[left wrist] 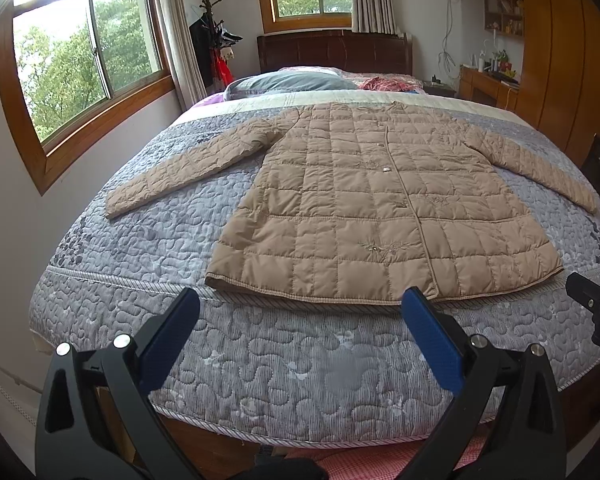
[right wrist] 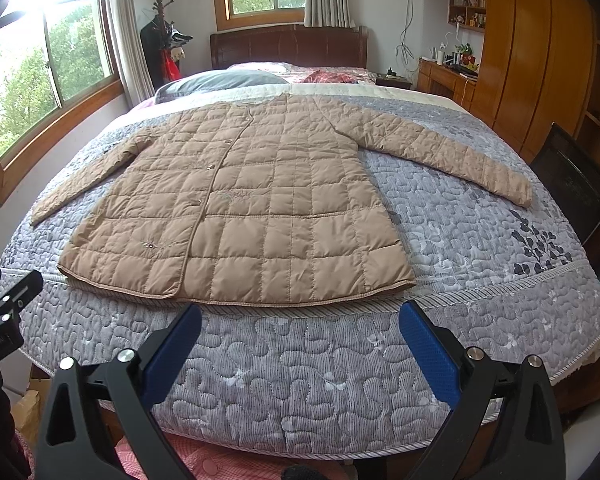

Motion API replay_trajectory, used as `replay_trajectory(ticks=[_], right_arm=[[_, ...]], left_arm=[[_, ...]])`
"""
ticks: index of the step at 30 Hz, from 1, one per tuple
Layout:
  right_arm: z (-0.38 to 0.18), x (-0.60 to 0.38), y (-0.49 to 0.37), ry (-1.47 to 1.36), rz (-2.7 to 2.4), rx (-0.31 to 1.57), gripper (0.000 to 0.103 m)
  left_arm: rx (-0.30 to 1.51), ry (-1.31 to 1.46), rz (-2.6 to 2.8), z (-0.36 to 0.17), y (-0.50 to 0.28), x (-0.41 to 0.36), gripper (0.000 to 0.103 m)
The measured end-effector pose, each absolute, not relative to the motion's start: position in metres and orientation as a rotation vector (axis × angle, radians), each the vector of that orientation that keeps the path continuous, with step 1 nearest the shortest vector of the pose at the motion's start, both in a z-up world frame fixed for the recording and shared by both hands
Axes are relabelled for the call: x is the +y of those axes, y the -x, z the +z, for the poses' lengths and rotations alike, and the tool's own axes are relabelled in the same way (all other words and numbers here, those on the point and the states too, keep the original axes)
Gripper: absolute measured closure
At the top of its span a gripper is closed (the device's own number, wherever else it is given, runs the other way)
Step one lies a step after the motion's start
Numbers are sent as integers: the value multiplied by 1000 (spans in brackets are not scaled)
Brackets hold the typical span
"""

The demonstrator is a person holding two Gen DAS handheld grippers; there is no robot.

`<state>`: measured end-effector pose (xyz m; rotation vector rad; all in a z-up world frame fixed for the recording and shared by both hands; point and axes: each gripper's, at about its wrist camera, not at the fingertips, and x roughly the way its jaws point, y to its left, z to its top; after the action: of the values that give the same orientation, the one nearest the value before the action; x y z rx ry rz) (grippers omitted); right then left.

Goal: Fold large clothes

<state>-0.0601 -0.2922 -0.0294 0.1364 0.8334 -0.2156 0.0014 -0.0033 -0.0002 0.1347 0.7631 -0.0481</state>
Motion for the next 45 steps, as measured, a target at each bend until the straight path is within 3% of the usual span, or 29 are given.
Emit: replay_trajectory(ticks=[45], right_arm=[[-30,-286,56,-133,-211,841,4]], left_arm=[[766,-139,-49,-3,-6,-5,3]])
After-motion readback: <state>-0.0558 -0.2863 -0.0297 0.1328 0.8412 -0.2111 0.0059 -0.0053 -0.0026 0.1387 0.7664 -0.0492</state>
